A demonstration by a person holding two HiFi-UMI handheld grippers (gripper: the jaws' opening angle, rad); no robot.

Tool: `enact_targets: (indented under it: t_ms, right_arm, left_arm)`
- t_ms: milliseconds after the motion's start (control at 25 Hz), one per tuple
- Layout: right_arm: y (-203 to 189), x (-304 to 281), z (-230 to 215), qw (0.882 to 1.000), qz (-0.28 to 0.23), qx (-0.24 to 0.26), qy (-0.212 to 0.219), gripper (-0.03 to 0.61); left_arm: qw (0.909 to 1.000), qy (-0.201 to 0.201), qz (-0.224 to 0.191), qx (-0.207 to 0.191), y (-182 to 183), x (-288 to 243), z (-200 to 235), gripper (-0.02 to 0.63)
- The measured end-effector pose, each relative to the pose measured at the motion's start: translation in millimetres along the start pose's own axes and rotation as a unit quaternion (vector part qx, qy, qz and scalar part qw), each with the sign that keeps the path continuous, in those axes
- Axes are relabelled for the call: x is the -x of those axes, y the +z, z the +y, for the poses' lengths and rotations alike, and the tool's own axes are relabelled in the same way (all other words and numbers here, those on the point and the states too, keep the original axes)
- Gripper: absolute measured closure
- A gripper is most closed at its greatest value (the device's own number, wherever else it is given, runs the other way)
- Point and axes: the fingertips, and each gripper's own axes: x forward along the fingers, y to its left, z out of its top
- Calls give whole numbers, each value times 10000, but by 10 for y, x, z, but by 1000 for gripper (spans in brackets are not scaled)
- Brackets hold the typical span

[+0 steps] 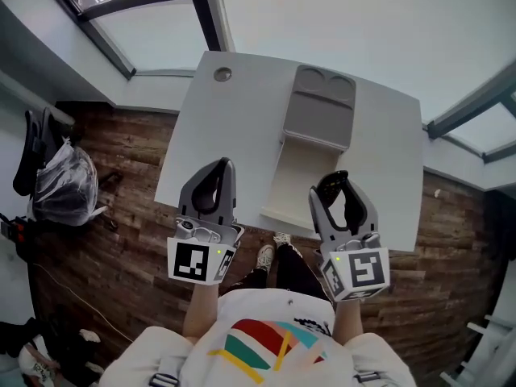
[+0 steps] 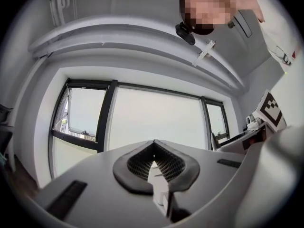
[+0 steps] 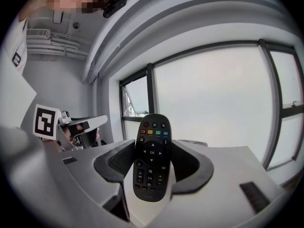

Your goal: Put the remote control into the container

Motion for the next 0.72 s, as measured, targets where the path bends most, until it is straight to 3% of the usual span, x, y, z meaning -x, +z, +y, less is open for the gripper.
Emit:
enact_targets:
  t_ms: [360,560,720]
  right_arm:
    - [-969,-492,-177,9897,1390,276,198,337]
    - [-1435,-632,-91,9771,1952,716,449,339]
    - [-1741,-713,6,9585,2497,1203,664,339]
  left_arm:
    - [9968,-159,755,205,-875,-134,-143,607]
    - [9936,-82,1097,253,-1274,-59,-85,607]
    - [9919,37,1222,357,-1438,-14,-5,607]
